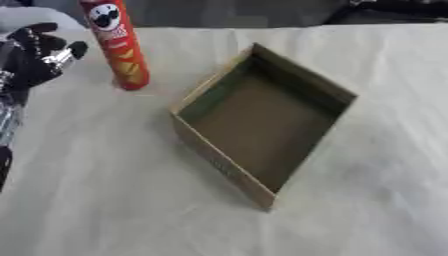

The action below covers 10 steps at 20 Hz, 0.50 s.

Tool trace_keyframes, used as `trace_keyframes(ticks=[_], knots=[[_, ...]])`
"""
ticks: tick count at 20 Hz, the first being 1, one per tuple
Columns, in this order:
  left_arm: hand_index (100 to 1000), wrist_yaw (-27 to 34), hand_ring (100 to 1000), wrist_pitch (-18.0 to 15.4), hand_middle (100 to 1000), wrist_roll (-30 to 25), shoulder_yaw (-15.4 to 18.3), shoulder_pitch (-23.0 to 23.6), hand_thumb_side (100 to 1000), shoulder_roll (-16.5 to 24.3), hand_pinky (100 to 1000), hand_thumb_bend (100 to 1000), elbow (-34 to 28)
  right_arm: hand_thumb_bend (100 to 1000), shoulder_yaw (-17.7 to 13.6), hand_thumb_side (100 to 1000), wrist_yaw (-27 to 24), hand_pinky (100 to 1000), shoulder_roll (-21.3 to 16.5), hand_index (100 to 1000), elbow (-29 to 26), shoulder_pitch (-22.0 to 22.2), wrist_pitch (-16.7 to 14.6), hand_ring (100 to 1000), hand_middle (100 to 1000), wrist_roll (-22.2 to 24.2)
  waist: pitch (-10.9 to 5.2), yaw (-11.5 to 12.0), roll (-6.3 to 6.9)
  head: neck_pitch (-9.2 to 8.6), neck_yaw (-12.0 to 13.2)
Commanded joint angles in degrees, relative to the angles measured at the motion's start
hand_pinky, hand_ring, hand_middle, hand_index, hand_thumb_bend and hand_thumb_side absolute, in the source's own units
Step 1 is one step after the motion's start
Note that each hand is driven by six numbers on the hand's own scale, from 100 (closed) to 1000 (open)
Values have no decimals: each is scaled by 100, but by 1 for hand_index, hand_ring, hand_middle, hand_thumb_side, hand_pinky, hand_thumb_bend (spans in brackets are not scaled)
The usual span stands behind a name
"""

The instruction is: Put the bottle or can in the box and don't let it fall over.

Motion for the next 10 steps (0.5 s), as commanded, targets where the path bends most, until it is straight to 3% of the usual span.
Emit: trace_keyframes(ticks=[1,10], knots=[[816,-31,822,-48,614,-82,-24,-212,283,85,1000,630,-10,553,-24,100,-16,835,-170,848,-139,-63,-3,803,940,31,-63,-14,-12,-89,46],[818,-407,839,-242,635,182,17,-540,287,-61,1000,661,213,548,3,100,-29,835,-160,847,-139,-121,2,796,935,67,-12,-78,-19,-153,136]])
